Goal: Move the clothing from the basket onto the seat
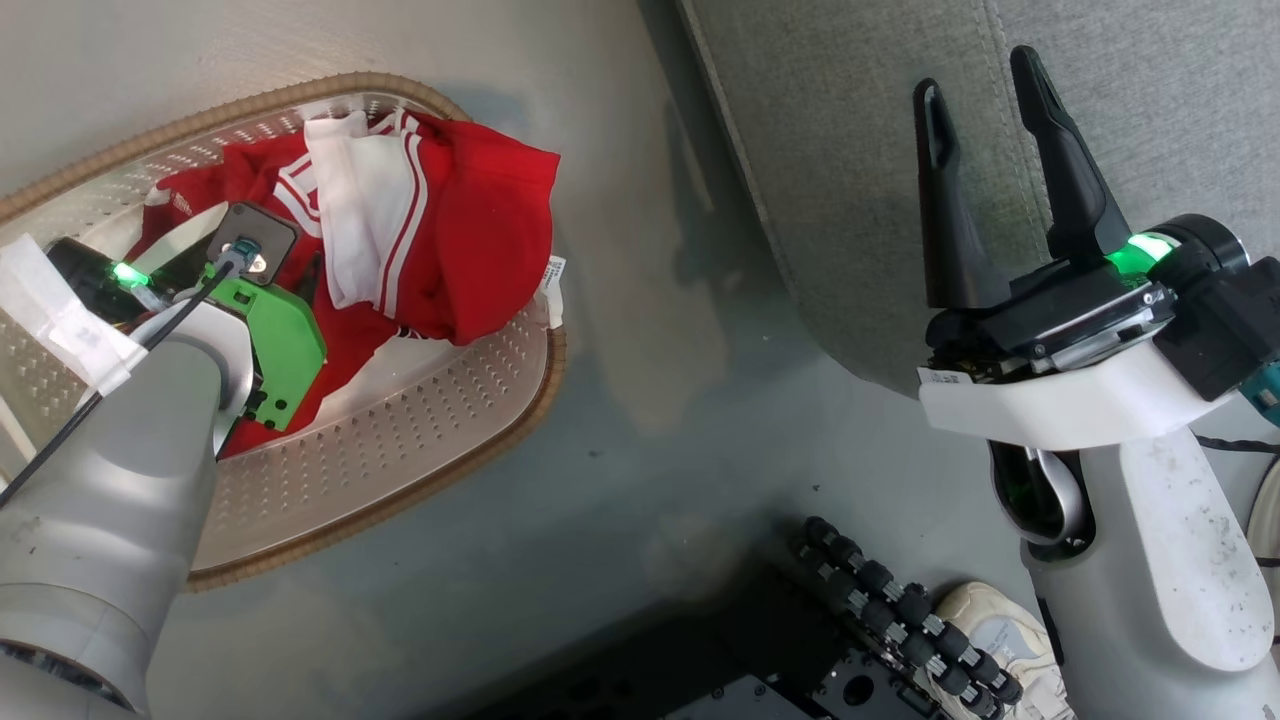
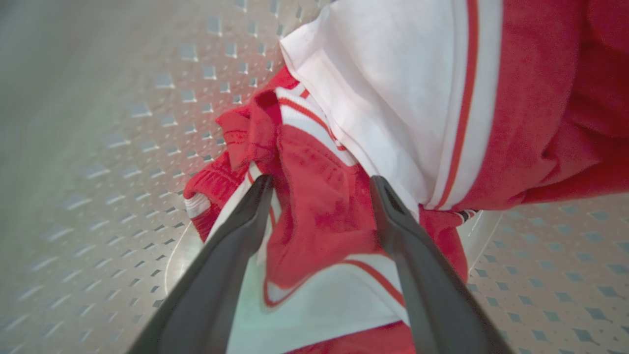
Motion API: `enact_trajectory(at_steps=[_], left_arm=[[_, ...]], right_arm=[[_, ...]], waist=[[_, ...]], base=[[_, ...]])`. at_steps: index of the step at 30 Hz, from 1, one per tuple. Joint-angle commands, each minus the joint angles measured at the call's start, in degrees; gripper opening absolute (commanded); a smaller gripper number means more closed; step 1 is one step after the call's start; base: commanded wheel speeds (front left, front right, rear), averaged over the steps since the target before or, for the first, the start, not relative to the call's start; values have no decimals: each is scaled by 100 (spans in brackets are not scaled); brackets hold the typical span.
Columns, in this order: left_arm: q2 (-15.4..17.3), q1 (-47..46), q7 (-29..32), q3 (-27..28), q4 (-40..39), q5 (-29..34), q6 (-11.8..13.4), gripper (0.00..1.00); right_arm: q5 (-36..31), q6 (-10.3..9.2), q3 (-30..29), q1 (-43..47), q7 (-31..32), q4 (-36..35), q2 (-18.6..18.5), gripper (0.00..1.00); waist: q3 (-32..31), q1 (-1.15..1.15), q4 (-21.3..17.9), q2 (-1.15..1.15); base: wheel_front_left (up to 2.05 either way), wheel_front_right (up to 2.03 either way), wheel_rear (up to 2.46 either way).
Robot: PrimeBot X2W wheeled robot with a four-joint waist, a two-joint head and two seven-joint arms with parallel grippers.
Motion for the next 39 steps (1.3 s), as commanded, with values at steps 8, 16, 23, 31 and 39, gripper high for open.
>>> enact_trajectory(at_steps=[8, 16, 23, 31, 39], left_arm=[[-83, -133, 531, -397, 129, -319, -13, 0], [-261, 21, 211, -728, -26, -532, -13, 0], [-450, 186, -188, -1079, -240, -784, -13, 0], [-664, 428, -525, -1381, -541, -1199, -13, 0], [-799, 669, -630, -1337, -980, -1472, -13, 0]], right_arm=[[-48, -2, 32, -85, -10, -83, -12, 100], [-81, -2, 7, -64, -10, 24, -13, 100], [-165, -2, -21, 34, -10, 192, -13, 100], [-300, -2, -86, 226, -10, 463, -14, 100], [-478, -2, -163, 537, -10, 791, -17, 100]], waist=[[154, -1, 125, 0], [-189, -1, 254, 0], [-727, -1, 472, 0], [-1470, -1, 791, 0], [-2322, -1, 1186, 0]], base=[[1, 1, 1], [0, 0, 0], [0, 0, 0], [0, 0, 0], [0, 0, 0]])
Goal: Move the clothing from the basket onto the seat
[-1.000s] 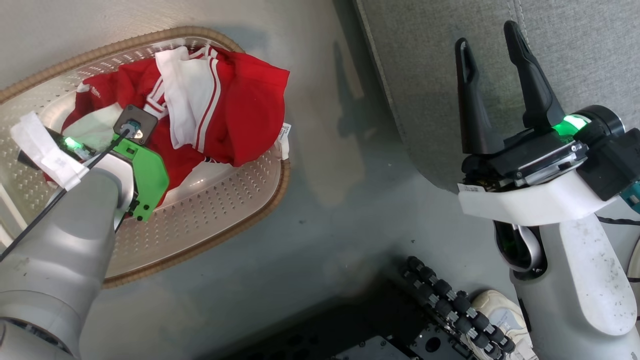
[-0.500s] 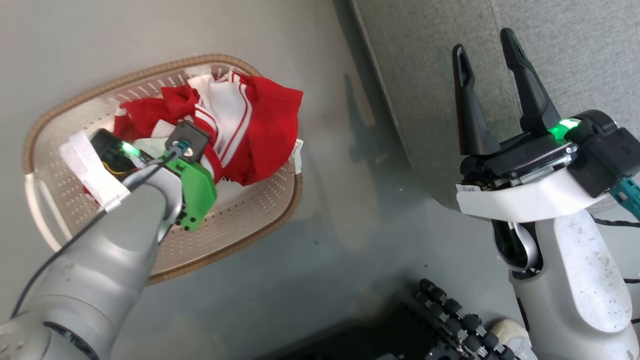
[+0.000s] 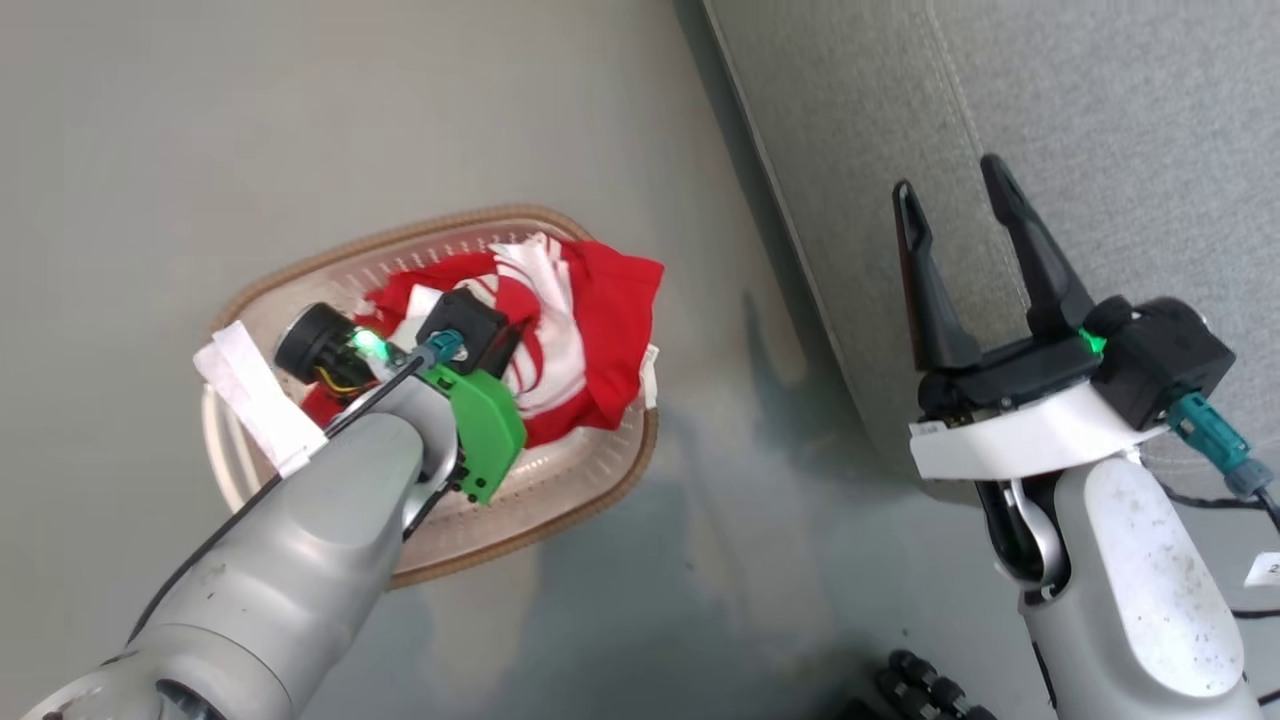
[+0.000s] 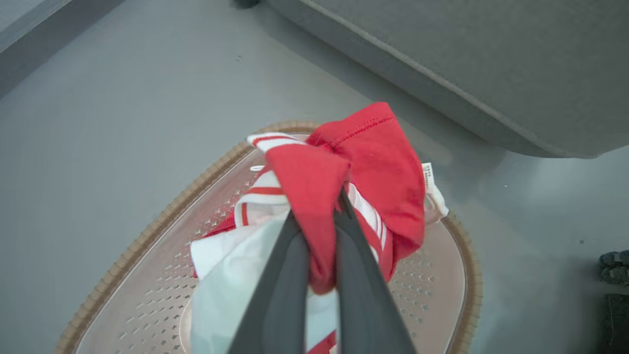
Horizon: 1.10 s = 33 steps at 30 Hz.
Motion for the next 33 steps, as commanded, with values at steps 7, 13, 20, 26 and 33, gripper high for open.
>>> enact_trajectory(at_steps=[7, 13, 20, 26, 33], left_arm=[[28, 415, -41, 557, -825, 182, 21, 0], [61, 832, -35, 1280, -1615, 306, 83, 0], [185, 1173, -34, 1987, -2556, 681, 107, 0], [248, 1380, -36, 2484, -3407, 990, 173, 0], [175, 1414, -34, 2914, -4314, 1241, 195, 0]], right_arm=[[-131, -2, -112, 445, -10, 238, -26, 100], [-163, -2, -202, 739, -10, 353, -25, 100], [-110, -2, -265, 1049, -10, 426, -24, 100], [-68, -2, -263, 1268, -10, 438, -24, 100], [-7, -2, -231, 1429, -10, 446, -24, 100]], waist=[[-1226, 0, 724, 0], [-1706, 0, 941, 0], [-2215, 0, 1097, 0], [-2523, 0, 1168, 0], [-2764, 0, 1243, 0]], base=[[0, 0, 0], [0, 0, 0], [0, 0, 0], [0, 0, 0], [0, 0, 0]])
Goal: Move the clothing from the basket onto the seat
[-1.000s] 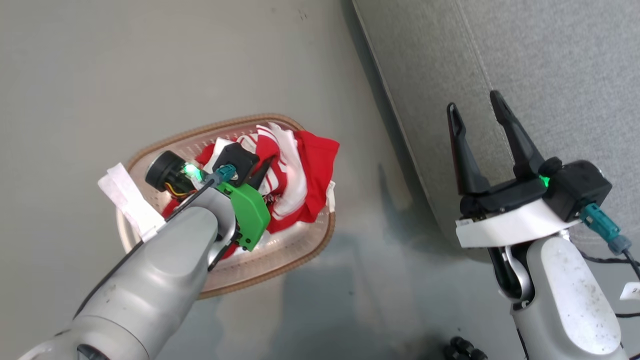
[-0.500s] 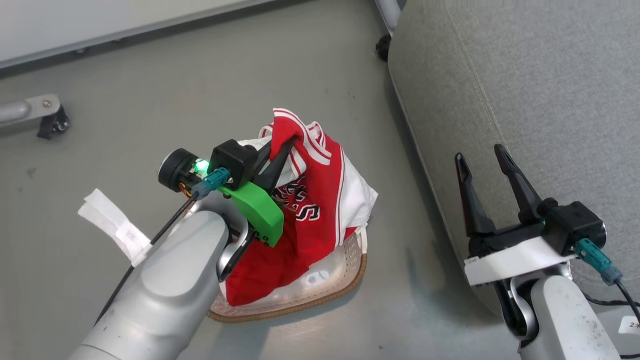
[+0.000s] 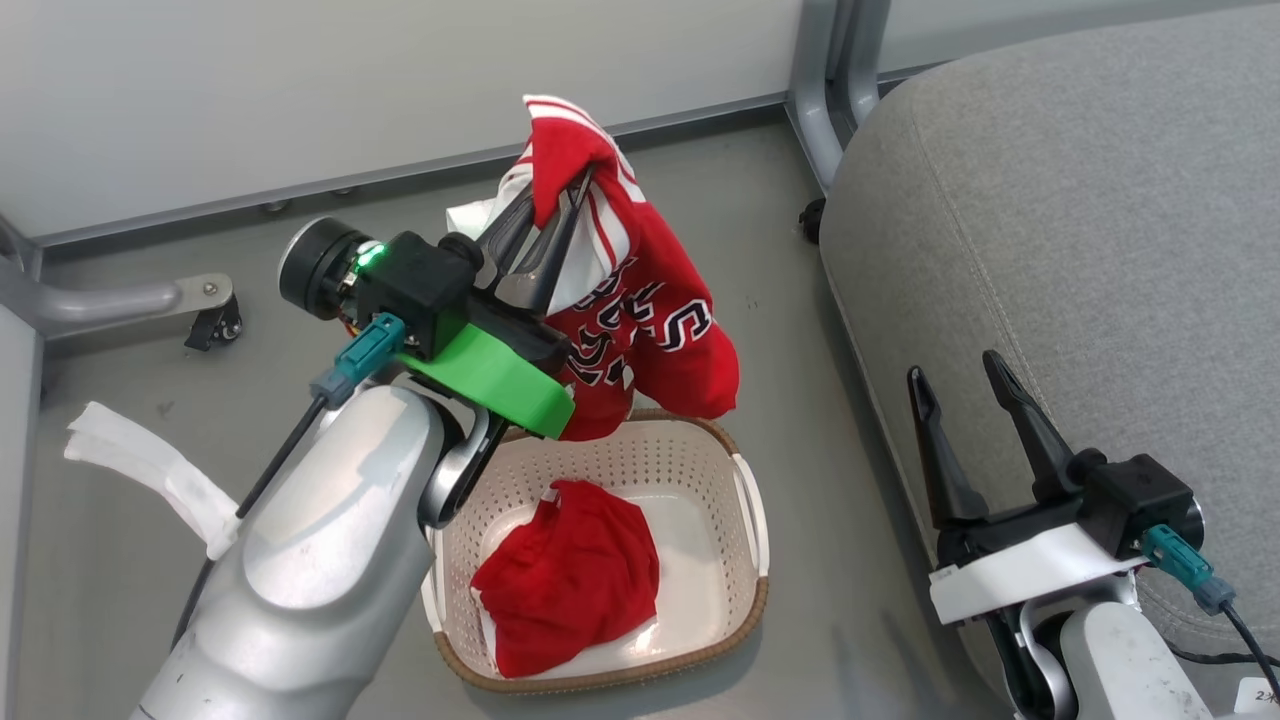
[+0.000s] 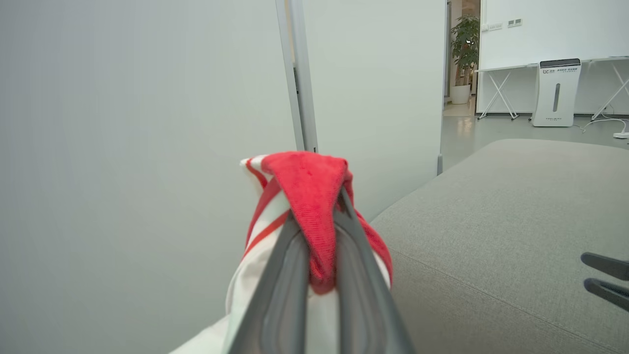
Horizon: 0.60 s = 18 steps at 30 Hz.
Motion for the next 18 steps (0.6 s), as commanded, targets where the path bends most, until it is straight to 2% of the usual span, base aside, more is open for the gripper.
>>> enact_trajectory(at_steps=[1, 8, 18], left_arm=[[-30, 40, -3, 53, -135, 96, 8, 0], [-102, -106, -1, 113, -660, 209, 7, 0], [-88, 14, 7, 18, -925, 240, 66, 0]], right_arm=[[22, -2, 10, 84, -10, 10, -23, 100], [67, -2, 34, 160, -10, 4, -23, 100], [64, -2, 16, 227, -10, -28, -23, 100]], waist=[[-157, 0, 94, 0], [-334, 0, 121, 0], [-397, 0, 164, 0]], base=[[0, 0, 0], [0, 0, 0], [0, 0, 0]])
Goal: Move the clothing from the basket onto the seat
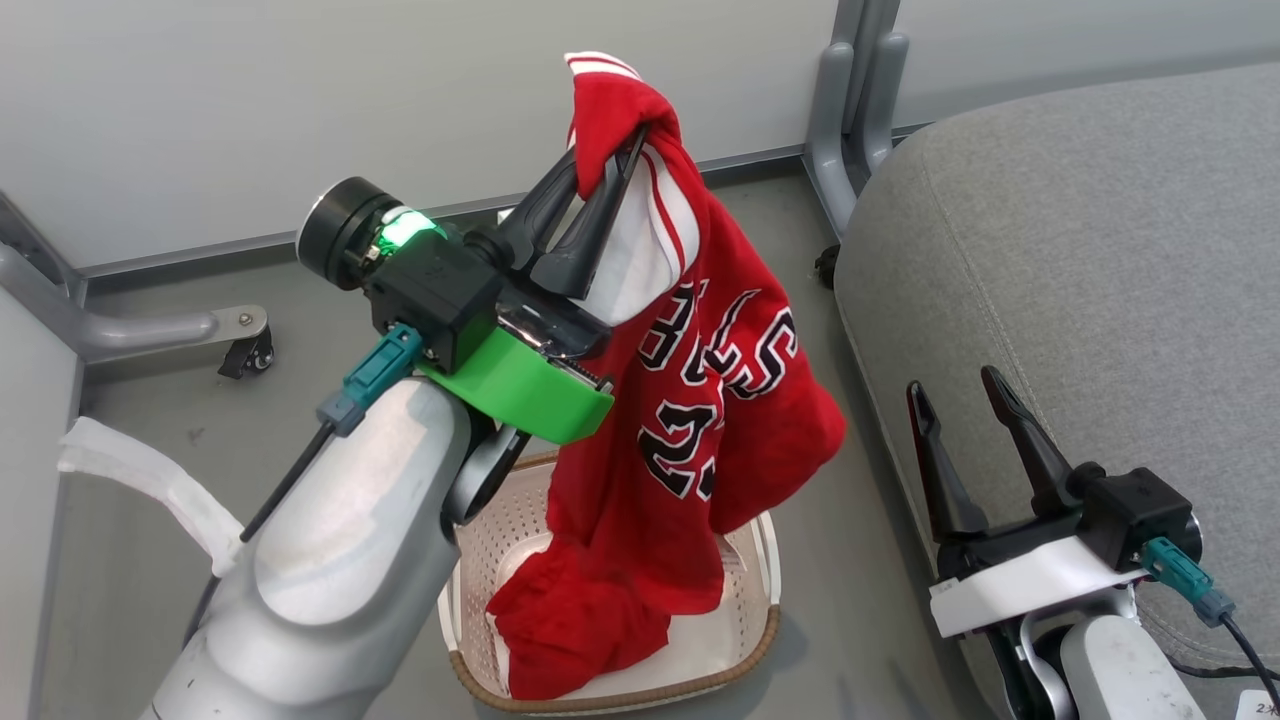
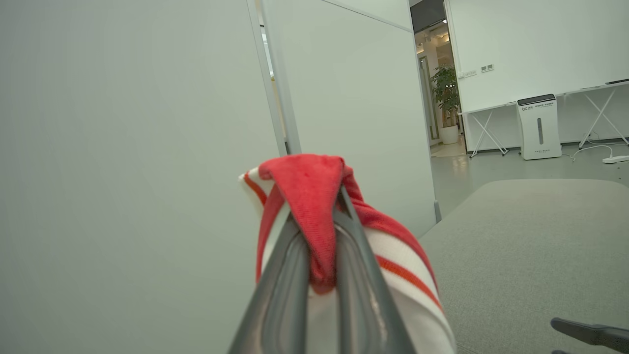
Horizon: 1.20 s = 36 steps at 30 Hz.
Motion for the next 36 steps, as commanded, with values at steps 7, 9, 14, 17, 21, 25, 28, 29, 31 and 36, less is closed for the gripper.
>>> enact_trajectory(at_steps=[7, 9, 14, 17, 21, 25, 28, 29, 31, 36], left_arm=[[16, 152, 8, -44, -11, -49, 36, 0], [-1, 161, 8, -75, 18, -56, 34, 0], [-35, 121, 6, -99, 91, -70, 32, 0], [-47, 71, 4, -94, 141, -60, 23, 0], [-96, -15, 2, -112, 183, -54, -6, 0], [-166, -63, 1, -148, 159, -20, -32, 0], [-224, -104, 1, -165, 108, 8, -38, 0], [-254, -114, 0, -182, 90, 14, -43, 0], [-302, -125, 0, -220, 61, 37, -53, 0], [-448, -120, 0, -330, -14, 43, -82, 0]], right_arm=[[-63, -2, 65, 7, -10, -185, -23, 100], [-93, -2, 139, -67, -10, -276, -22, 100], [-196, -2, 558, -255, -10, -504, -21, 100], [-279, -2, 919, -455, -10, -564, -22, 100], [-377, -2, 1327, -777, -10, -424, -23, 100], [-398, -2, 1636, -1137, -9, -170, -21, 100], [-367, -2, 1837, -1387, -7, 66, -22, 100], [-374, -2, 1893, -1492, -7, 133, -21, 100], [-338, -2, 1975, -1639, -6, 339, -24, 100], [-351, -2, 2020, -1966, -6, 804, -21, 100]], waist=[[-3, 0, 11, 0], [1, 0, 4, 0], [38, 0, -37, 0], [71, 0, -67, 0], [127, 0, -62, 0], [191, 0, -19, 0], [237, 0, 15, 0], [255, 0, 28, 0], [277, 0, 53, 0], [321, 0, 132, 0]], base=[[0, 0, 0], [0, 0, 0], [0, 0, 0], [0, 0, 0], [0, 0, 0], [0, 0, 0], [0, 0, 0], [0, 0, 0], [0, 0, 0], [0, 0, 0]])
